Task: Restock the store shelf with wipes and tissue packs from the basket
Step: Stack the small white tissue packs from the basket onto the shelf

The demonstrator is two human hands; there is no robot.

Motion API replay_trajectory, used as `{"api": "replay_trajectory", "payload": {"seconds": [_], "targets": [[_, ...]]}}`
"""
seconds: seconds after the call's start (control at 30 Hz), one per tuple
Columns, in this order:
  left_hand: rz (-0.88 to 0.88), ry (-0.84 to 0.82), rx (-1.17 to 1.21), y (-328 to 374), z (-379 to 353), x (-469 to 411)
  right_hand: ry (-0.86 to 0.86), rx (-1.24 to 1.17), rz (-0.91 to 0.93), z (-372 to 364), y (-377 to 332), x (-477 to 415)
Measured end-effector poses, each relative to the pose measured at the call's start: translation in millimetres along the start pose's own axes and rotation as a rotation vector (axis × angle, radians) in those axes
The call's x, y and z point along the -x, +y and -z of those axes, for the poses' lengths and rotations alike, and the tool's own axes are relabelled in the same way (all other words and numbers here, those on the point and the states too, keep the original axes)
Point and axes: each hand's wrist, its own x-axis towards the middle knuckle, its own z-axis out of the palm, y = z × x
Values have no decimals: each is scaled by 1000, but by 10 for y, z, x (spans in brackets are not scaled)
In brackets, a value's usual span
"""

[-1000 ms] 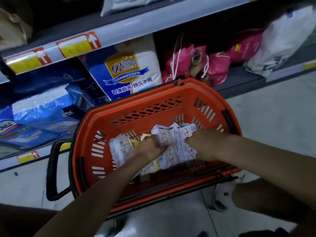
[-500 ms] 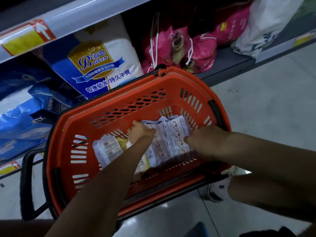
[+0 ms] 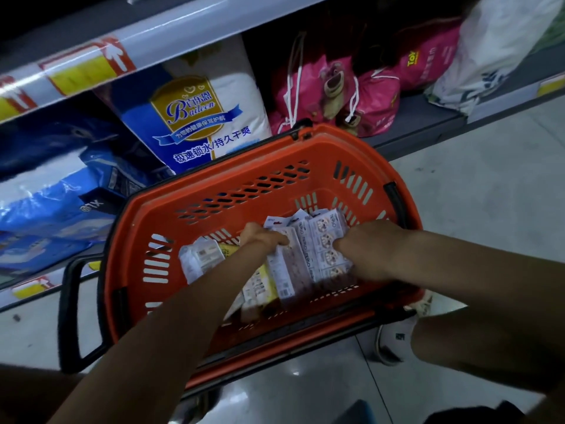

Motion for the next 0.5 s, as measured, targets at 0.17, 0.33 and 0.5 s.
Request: {"api": "replay_trajectory", "payload": {"seconds": [0.17, 0.33, 0.5], "targets": [[-54, -106, -60, -51, 375, 279, -63, -9, 1, 92, -85, 13], [-169, -38, -130, -51, 950, 756, 21, -79, -82, 371, -256, 40], [-330, 79, 108, -120, 1674, 1188, 272, -545, -181, 830, -570, 195]]}}
